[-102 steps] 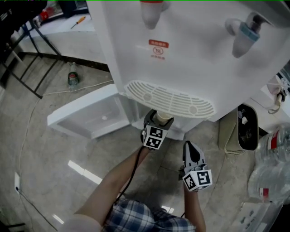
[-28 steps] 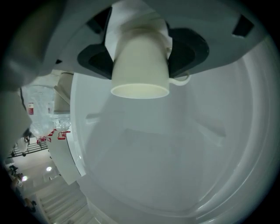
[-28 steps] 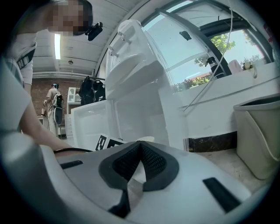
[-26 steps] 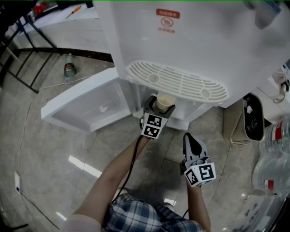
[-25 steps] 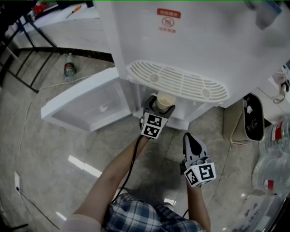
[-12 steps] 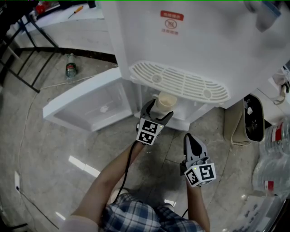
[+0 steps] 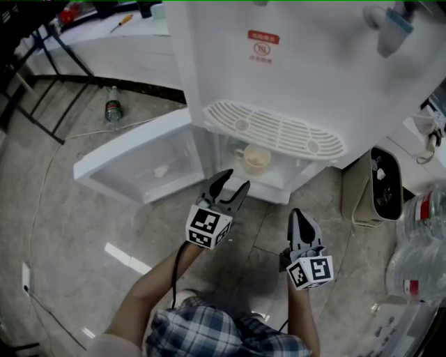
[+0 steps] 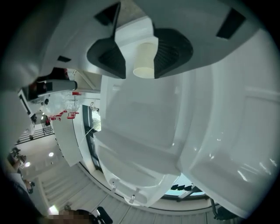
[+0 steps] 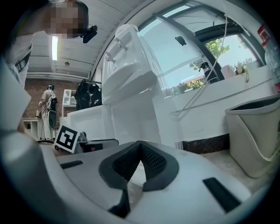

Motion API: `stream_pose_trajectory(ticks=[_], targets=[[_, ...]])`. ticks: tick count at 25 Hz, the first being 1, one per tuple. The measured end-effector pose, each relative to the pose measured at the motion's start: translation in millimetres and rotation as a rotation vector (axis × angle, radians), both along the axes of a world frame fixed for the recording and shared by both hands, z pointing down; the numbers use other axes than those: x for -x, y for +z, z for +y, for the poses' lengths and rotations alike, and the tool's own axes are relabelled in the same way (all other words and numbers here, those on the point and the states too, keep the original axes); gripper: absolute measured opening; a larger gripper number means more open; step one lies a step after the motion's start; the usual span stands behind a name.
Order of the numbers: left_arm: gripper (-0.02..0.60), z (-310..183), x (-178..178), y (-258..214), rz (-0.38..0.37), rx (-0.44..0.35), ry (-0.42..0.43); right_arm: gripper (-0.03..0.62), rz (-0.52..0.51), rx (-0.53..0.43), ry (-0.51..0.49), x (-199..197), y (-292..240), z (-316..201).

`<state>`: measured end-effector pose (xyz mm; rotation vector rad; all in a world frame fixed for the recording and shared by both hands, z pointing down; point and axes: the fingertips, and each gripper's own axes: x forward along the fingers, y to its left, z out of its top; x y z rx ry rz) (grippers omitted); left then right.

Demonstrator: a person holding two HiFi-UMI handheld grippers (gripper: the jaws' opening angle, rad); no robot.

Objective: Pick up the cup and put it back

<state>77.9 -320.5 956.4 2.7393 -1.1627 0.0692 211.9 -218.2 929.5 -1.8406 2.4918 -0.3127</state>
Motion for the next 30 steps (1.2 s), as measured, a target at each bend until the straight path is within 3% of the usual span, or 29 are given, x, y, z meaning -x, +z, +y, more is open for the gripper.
stream_pose_trajectory(ticks=[4,6,11,17,30], targets=[[0.064,19,15,-27,-0.016,-0.021,0.009,0.017,0.011,-0.019,-0.006,0,-13,9],[0.032,28,22,-45,-0.047,-0.042,0.033,0.017,0.022,-0.015,-0.007,-1,-23,14],[0.025,48,38,-123,-0.094,-0.071,0.079,0.017,0.034,0.041,-0.013,-8,-71,28],[0.025,58,49,-235,-0.097,-0.049,0.08,0.017,0.013,0.086,0.07,-17,-161,39],[0.025,62,87,-531,-0.091,-0.065,0.001,0.017,0.023,0.037,0.128,-22,-471,44]])
